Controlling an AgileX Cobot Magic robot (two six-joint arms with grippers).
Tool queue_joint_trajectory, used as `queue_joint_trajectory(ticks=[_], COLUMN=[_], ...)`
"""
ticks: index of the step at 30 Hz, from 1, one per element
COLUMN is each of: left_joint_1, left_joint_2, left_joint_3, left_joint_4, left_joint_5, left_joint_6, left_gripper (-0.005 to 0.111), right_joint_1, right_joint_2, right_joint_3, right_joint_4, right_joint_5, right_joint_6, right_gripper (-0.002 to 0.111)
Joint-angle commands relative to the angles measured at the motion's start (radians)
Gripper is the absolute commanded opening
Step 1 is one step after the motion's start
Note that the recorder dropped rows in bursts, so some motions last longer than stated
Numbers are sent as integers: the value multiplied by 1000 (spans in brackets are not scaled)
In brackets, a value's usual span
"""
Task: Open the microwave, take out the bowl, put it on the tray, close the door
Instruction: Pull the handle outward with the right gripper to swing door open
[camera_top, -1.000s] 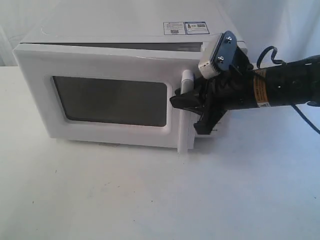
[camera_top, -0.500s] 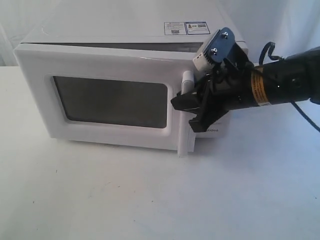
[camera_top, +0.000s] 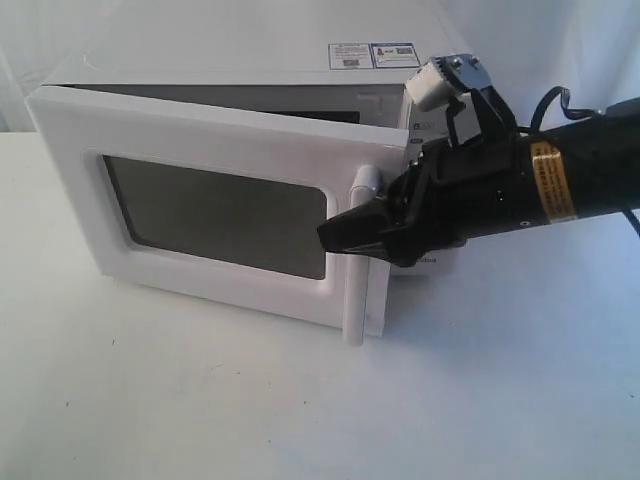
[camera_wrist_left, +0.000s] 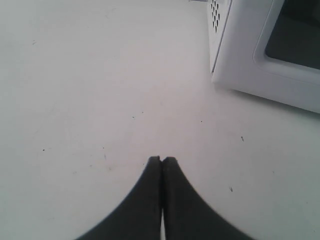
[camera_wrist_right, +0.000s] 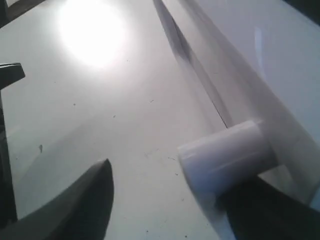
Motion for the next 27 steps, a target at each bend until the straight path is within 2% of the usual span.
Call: queue_joint_trajectory(ticks=[1,7,14,18,21,24,26,27], left_joint_1=[-5,-5,-5,-5,-5,-5,-5,-5], left_joint_2=[-4,-4,-4,-4,-4,-4,-4,-4], left_joint_3=[5,5,5,5,5,5,5,5], left_joint_4=[-5,-5,-5,-5,-5,-5,-5,-5], left_joint_5=[1,1,1,1,1,1,1,1], left_joint_6=[-3,-3,-3,-3,-3,-3,-3,-3], left_gripper=[0,0,0,0,0,0,0,0], right_joint_1=[16,16,-19,-21,-21,-19,-19,-19], right_joint_2=[-74,-147,-209,-217,-217,-210,-195,-187], right_joint_3=[-63,50,164,190,190,190,190,190], right_joint_4=[41,41,41,41,41,41,41,41], right_joint_5=[-337,-337,-337,-337,-337,-259,-244,-244], right_joint_6=[83,281,288,279,241,174,53,-12], right_gripper=[54,49,49,44,35,16,1,0])
